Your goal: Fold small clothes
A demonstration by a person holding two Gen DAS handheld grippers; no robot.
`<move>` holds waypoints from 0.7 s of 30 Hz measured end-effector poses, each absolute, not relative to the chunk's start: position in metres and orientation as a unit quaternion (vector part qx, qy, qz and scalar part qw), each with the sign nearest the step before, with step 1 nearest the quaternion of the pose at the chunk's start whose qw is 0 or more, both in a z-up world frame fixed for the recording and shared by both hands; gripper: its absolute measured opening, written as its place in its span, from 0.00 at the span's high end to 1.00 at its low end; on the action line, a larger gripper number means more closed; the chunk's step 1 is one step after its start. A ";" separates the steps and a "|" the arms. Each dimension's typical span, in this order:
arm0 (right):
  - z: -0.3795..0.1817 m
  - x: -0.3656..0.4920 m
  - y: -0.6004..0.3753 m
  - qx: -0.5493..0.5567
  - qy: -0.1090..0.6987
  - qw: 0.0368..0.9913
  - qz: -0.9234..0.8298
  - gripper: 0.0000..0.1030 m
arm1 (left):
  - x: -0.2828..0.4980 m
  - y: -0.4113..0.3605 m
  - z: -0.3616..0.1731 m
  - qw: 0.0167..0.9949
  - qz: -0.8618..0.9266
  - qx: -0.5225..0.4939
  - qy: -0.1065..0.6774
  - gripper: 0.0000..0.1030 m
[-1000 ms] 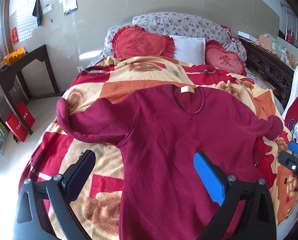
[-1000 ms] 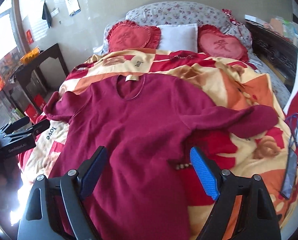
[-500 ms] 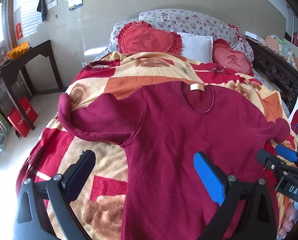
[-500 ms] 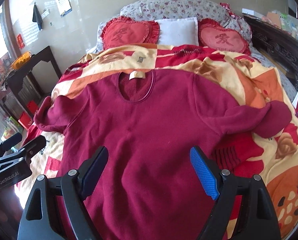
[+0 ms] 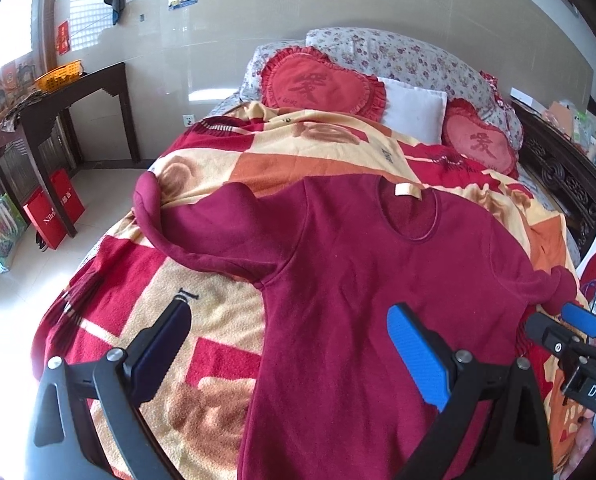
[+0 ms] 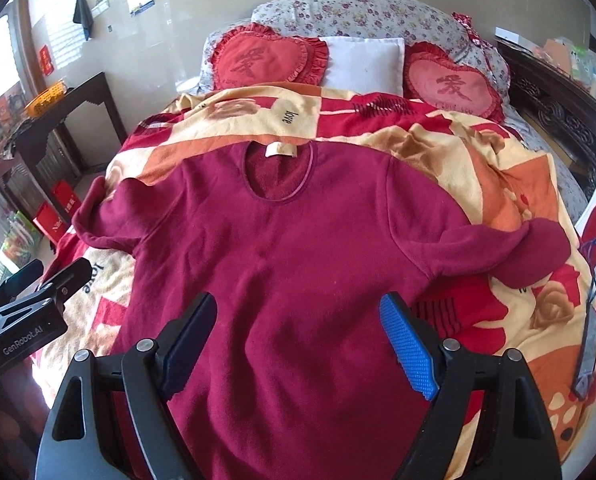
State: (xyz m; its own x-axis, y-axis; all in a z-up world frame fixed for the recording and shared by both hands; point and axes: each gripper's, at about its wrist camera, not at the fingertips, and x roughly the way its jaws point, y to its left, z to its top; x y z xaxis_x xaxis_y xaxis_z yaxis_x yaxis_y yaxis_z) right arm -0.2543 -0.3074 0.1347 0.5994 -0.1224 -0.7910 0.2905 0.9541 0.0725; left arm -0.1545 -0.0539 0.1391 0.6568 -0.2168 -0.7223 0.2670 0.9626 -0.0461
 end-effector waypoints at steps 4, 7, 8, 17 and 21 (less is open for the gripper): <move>0.142 -0.255 -0.304 0.080 0.428 0.895 -0.101 0.33 | -0.167 -0.051 0.149 0.914 -0.120 0.031 0.386 0.02; 0.142 -0.256 -0.303 0.073 0.430 0.895 -0.090 0.33 | -0.177 -0.047 0.153 0.917 -0.111 0.027 0.383 0.02; 0.141 -0.256 -0.303 0.071 0.431 0.895 -0.088 0.33 | -0.180 -0.046 0.154 0.916 -0.109 0.025 0.386 0.02; 0.138 -0.269 -0.297 0.100 0.407 0.904 -0.088 0.33 | -0.189 -0.031 0.161 0.900 -0.131 0.036 0.413 0.02; 0.131 -0.277 -0.289 0.118 0.402 0.902 -0.100 0.33 | -0.179 -0.025 0.160 0.899 -0.140 0.048 0.413 0.02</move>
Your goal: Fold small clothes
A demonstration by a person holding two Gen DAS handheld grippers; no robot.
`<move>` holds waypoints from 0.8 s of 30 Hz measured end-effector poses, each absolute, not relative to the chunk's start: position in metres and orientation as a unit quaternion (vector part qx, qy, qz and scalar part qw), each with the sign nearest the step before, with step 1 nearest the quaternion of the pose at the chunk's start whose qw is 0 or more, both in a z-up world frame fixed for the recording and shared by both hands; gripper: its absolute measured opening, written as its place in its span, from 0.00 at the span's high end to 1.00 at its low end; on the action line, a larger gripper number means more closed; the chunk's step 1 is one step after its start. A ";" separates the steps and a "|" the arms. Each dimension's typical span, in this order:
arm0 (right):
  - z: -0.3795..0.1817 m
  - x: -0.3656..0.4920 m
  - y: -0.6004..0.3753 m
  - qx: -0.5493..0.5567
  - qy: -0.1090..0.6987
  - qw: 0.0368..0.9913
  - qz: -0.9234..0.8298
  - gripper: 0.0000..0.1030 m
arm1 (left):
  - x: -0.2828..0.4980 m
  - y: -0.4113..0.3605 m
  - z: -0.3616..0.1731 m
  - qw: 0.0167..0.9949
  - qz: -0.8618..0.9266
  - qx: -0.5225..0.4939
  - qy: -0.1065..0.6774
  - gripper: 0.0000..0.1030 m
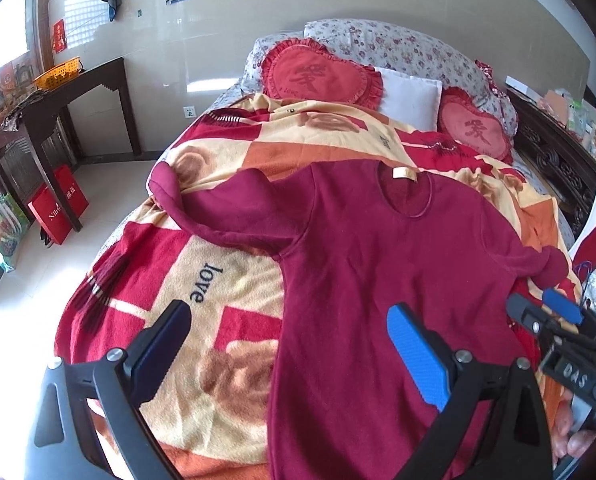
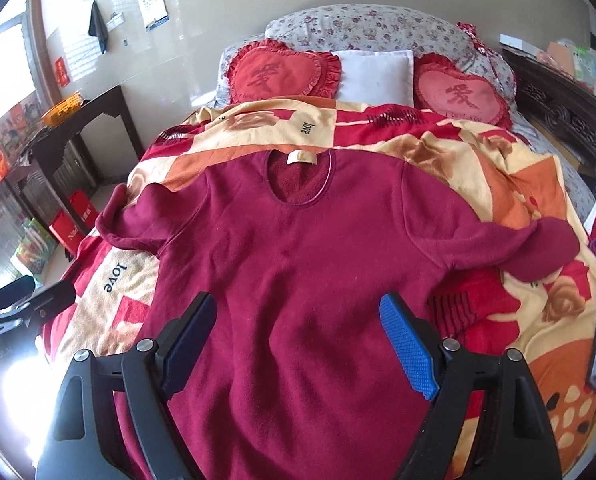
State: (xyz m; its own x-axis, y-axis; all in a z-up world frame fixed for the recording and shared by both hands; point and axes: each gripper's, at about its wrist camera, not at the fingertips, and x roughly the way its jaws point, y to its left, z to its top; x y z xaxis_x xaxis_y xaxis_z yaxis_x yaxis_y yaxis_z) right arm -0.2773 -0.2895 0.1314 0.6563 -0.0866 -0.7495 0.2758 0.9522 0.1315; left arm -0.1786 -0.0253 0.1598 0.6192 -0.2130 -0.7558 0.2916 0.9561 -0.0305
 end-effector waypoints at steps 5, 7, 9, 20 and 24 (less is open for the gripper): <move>0.120 -0.272 -0.280 0.114 0.423 0.895 -0.084 0.33 | -0.158 -0.026 0.151 0.903 -0.137 0.027 0.407 0.02; 0.115 -0.265 -0.276 0.094 0.431 0.893 -0.085 0.33 | -0.153 -0.030 0.143 0.902 -0.135 0.020 0.410 0.02; 0.111 -0.261 -0.276 0.083 0.435 0.892 -0.090 0.33 | -0.149 -0.034 0.135 0.898 -0.139 0.014 0.418 0.02; 0.092 -0.239 -0.293 0.111 0.448 0.881 -0.105 0.33 | -0.121 -0.047 0.114 0.891 -0.136 0.022 0.433 0.02; 0.091 -0.232 -0.289 0.098 0.449 0.881 -0.108 0.33 | -0.109 -0.041 0.111 0.890 -0.131 0.019 0.436 0.02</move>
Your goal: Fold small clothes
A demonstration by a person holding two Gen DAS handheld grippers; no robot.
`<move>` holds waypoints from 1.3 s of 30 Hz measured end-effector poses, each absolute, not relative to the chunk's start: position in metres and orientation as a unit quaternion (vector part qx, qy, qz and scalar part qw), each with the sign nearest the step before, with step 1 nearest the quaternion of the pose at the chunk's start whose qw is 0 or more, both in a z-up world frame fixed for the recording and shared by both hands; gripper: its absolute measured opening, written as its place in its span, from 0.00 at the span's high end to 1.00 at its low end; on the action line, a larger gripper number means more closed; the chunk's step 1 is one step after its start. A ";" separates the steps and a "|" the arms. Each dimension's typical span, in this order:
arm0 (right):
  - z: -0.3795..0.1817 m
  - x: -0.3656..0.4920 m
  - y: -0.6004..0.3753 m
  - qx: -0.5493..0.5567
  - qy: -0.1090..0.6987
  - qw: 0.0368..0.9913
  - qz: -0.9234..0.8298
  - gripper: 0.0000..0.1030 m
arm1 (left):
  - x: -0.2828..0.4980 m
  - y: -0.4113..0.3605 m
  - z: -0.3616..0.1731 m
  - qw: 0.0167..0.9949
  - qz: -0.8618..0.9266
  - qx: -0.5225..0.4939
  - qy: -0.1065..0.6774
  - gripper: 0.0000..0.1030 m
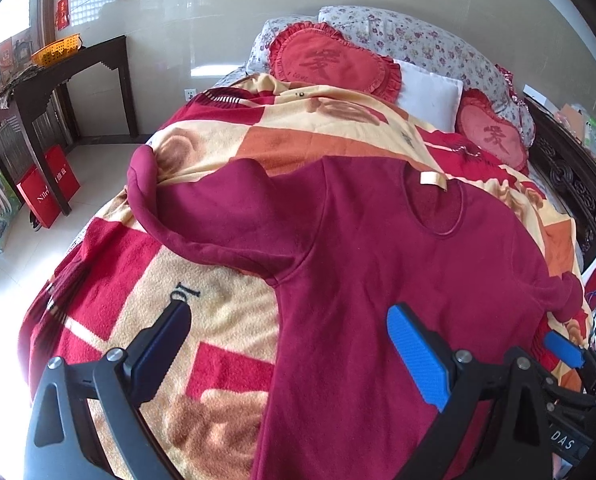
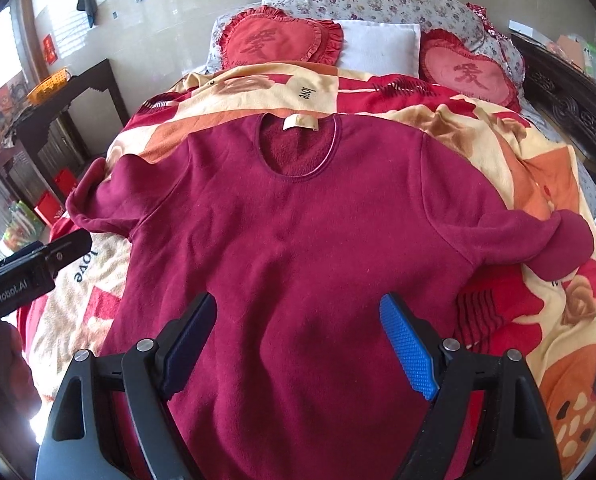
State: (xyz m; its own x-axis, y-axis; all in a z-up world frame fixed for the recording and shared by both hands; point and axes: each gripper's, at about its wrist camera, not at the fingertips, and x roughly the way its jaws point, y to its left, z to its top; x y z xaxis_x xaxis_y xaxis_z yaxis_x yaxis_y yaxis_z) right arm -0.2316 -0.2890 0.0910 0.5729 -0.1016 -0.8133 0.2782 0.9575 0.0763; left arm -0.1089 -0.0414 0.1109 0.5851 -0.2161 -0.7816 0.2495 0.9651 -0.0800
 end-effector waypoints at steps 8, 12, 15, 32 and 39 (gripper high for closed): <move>0.082 -0.213 -0.282 0.107 0.461 0.876 -0.096 0.33 | -0.097 -0.031 0.107 0.890 -0.121 0.027 0.439 0.02; 0.081 -0.207 -0.277 0.103 0.463 0.876 -0.092 0.33 | -0.091 -0.028 0.106 0.890 -0.118 0.027 0.439 0.02; 0.079 -0.203 -0.274 0.097 0.466 0.875 -0.093 0.33 | -0.088 -0.027 0.106 0.891 -0.116 0.027 0.439 0.02; 0.071 -0.190 -0.274 0.100 0.479 0.868 -0.088 0.33 | -0.044 0.011 0.103 0.886 -0.092 0.001 0.454 0.02; 0.062 -0.184 -0.277 0.102 0.490 0.862 -0.083 0.33 | 0.026 0.076 0.098 0.878 -0.048 -0.078 0.470 0.06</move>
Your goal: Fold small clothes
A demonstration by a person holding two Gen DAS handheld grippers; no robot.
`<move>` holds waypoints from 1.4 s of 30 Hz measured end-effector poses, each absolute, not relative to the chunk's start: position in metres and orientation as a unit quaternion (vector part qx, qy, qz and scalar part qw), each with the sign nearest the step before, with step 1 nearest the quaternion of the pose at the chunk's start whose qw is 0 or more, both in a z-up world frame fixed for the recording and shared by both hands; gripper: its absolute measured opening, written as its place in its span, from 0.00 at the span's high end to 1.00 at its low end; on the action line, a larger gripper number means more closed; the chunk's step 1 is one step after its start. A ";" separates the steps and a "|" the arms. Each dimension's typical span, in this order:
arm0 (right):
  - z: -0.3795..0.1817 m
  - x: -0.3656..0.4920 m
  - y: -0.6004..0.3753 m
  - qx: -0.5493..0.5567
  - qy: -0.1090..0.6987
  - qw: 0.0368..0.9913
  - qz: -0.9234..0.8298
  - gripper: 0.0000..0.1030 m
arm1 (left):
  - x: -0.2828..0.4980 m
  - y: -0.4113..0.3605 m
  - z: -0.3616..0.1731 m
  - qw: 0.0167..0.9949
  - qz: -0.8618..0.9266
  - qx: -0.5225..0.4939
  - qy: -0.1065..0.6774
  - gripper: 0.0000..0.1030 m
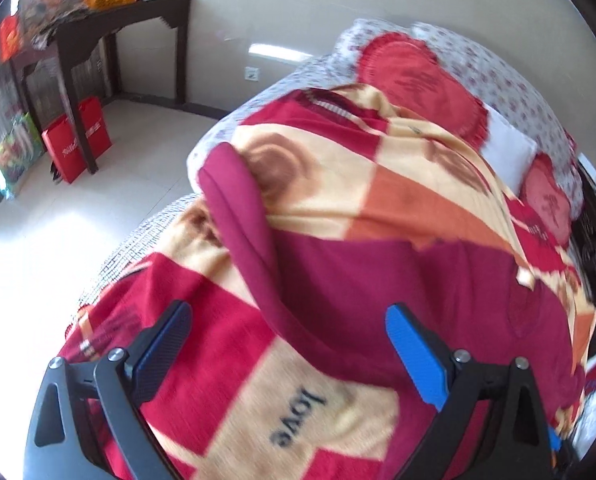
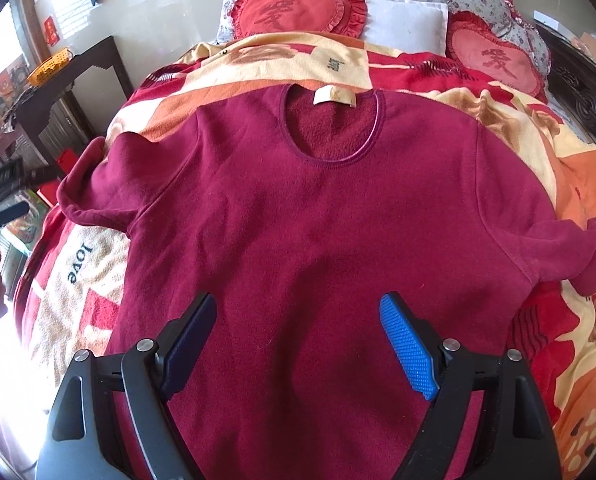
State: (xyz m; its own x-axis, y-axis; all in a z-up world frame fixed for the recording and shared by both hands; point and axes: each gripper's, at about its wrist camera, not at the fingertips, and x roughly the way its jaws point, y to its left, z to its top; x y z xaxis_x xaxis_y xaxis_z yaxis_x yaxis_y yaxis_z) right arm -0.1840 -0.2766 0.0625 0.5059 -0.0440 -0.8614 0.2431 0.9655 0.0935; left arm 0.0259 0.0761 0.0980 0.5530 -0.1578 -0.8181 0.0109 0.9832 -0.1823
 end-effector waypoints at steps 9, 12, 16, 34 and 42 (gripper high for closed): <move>0.041 -0.177 -0.288 0.124 0.513 0.845 -0.087 0.33 | 0.121 0.124 0.049 0.842 0.006 -0.128 0.523 0.28; 0.035 -0.176 -0.288 0.123 0.520 0.841 -0.088 0.33 | 0.134 0.127 0.043 0.840 0.007 -0.149 0.522 0.39; 0.031 -0.174 -0.290 0.123 0.525 0.838 -0.088 0.33 | 0.142 0.119 0.041 0.832 -0.021 -0.152 0.533 0.88; 0.051 -0.196 -0.326 0.160 0.494 0.847 -0.115 0.33 | -0.035 -0.104 0.186 0.847 -0.324 -0.038 0.420 0.98; 0.053 -0.210 -0.347 0.175 0.492 0.844 -0.123 0.33 | 0.003 -0.039 0.152 0.891 -0.171 -0.004 0.420 0.29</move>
